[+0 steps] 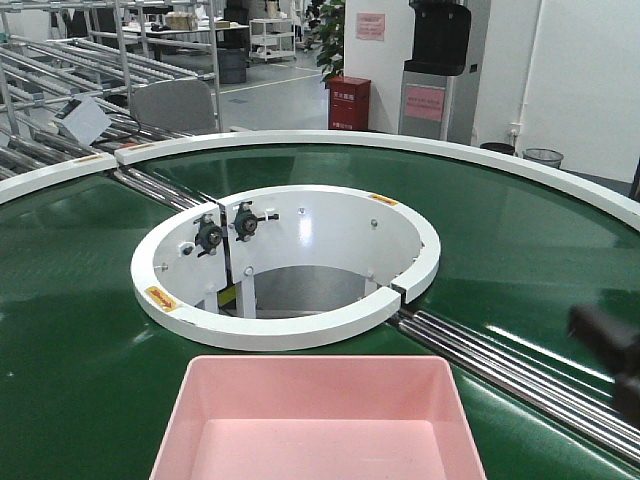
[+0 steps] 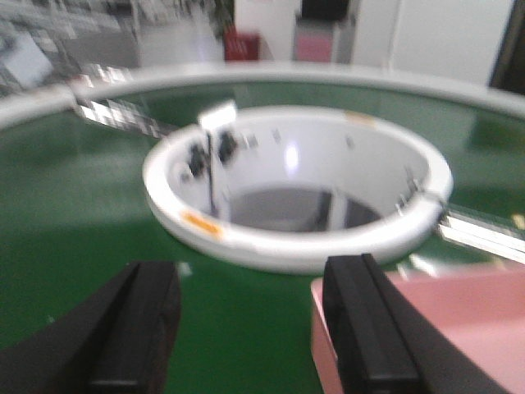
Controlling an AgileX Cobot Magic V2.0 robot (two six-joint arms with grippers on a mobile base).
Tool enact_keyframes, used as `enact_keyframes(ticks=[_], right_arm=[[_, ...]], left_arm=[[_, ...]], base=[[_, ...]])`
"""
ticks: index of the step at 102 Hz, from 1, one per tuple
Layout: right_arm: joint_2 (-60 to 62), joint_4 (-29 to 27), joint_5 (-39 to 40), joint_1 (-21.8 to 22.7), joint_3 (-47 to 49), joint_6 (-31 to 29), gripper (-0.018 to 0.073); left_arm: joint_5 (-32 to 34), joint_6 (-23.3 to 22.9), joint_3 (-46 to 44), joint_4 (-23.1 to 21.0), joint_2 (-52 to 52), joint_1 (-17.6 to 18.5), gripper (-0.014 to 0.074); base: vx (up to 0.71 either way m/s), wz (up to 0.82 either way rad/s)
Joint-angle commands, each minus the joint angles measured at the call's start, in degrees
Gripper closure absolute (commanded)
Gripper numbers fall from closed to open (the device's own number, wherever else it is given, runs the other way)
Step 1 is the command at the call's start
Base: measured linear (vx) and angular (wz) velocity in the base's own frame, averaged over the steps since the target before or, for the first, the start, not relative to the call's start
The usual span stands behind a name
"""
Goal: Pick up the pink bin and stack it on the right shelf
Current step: 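Lower both grippers toward opposite rims of the pink bin, then close both grippers on the pink bin's side walls and lift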
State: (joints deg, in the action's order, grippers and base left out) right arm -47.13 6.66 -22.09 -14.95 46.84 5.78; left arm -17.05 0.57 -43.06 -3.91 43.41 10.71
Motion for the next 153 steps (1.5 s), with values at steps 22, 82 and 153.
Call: enact_keyframes(ticks=[22,82,153], right_arm=[[-20.0,0.7,-19.4,-3.0,15.3,6.7,0.0006],[-48.4,0.4,-16.8,-3.0,22.2,9.6,0.0020],[-39.8,1.5,-20.1,-3.0,22.2,9.4,0.0571]], left_arm=[[-18.0,-0.6,-15.5,-5.5,16.5,5.8,0.0095],[-13.9,-4.1,-25.1,-8.5,54.5,10.6,0.0180],[-13.9,-4.2,-25.1,-6.5,43.5,11.7,0.0603]], base=[[0.00,0.00],[0.00,0.00],[0.00,0.00]])
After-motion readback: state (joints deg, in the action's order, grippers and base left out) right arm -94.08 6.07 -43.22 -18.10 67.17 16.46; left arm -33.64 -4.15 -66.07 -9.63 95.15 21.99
